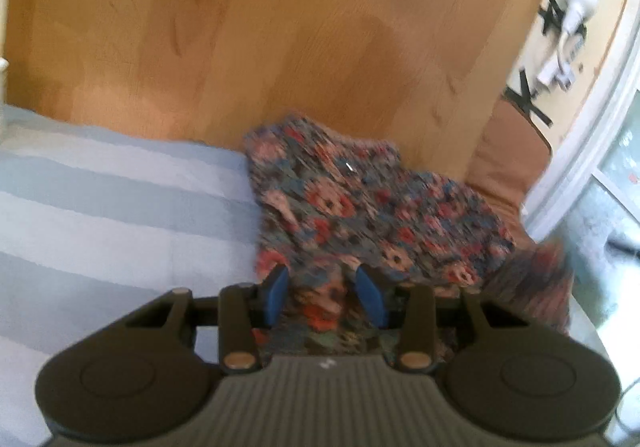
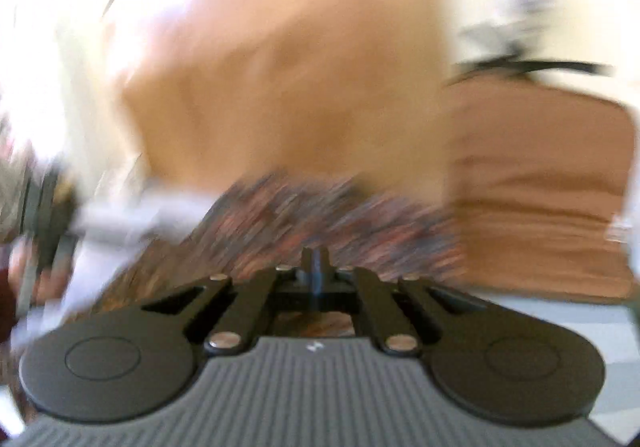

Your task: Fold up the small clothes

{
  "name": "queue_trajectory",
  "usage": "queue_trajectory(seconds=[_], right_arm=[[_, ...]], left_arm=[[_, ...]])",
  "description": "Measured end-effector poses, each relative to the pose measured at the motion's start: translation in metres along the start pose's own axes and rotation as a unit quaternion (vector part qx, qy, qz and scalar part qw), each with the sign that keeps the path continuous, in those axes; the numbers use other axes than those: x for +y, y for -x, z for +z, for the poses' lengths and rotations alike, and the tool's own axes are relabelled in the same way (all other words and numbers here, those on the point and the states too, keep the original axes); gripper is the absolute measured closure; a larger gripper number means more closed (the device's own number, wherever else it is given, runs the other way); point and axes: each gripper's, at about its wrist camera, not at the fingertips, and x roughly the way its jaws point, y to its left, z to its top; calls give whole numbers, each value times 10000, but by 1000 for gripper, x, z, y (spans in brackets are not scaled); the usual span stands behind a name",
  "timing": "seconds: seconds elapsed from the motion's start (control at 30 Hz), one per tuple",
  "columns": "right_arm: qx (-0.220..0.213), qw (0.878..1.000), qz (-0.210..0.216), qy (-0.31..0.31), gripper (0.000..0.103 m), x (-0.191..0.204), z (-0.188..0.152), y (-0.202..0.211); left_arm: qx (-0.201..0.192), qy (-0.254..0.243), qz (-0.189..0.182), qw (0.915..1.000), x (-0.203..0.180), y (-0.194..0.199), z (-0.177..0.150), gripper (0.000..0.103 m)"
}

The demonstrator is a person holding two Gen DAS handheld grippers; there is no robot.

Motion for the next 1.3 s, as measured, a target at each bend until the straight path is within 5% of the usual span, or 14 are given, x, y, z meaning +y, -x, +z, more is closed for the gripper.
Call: queue_trajectory(seconds=[0.1, 0.17, 0.23, 0.4, 0.47, 0.57, 0.67, 0.77, 0.8, 0.9, 1.0, 1.13, 1.23, 1.3], right_arm=[[-815, 9878, -905, -969, 99, -62, -1, 39], [-719, 9772, -1080, -1682, 96, -89, -13, 45], [-254, 9814, -622, -1799, 94, -82, -23, 29], [1090, 9713, 936, -1896, 78, -17, -46, -43], [1479, 9662, 1142, -1778, 73, 5, -52, -65], [1717, 9657, 1181, -1547, 72, 26, -57, -82], [1685, 9634, 1179, -1722, 69, 20, -56, -75], [1634, 9611, 1175, -1891, 67, 17, -60, -70], [1633, 9600, 1189, -1937, 67, 19, -61, -64], [1612, 9547, 1283, -2145, 67, 21, -65, -49], [1462, 9489, 1491, -2364, 67, 20, -68, -24], [1101, 9413, 1650, -2730, 60, 11, -83, 15], [941, 9247, 1884, -3172, 47, 5, -105, 37], [950, 9086, 2055, -3510, 40, 4, -123, 43]], left_arm=[[323, -365, -207, 9986, -18, -13, -12, 85], [477, -654, -216, 9965, -29, -18, -20, 87], [641, -837, -366, 9937, -35, -21, -27, 100], [883, -1141, -225, 9893, -48, -21, -41, 99], [625, -1187, -373, 9903, -56, 1, -37, 91], [247, -1538, -594, 9860, -77, 31, -37, 39], [449, -2001, -555, 9772, -103, 27, -45, 34], [955, -2376, -112, 9666, -117, 1, -59, 64], [1209, -2362, 32, 9642, -118, -7, -63, 94], [1383, -1723, -212, 9751, -118, -6, -61, 95], [1172, -454, -1326, 9832, -117, 21, -51, 95], [854, 1301, -2969, 9421, -116, 35, -62, 95], [918, 1707, -3496, 9166, -129, 31, -75, 94], [935, 1803, -3554, 9124, -138, 29, -80, 94]])
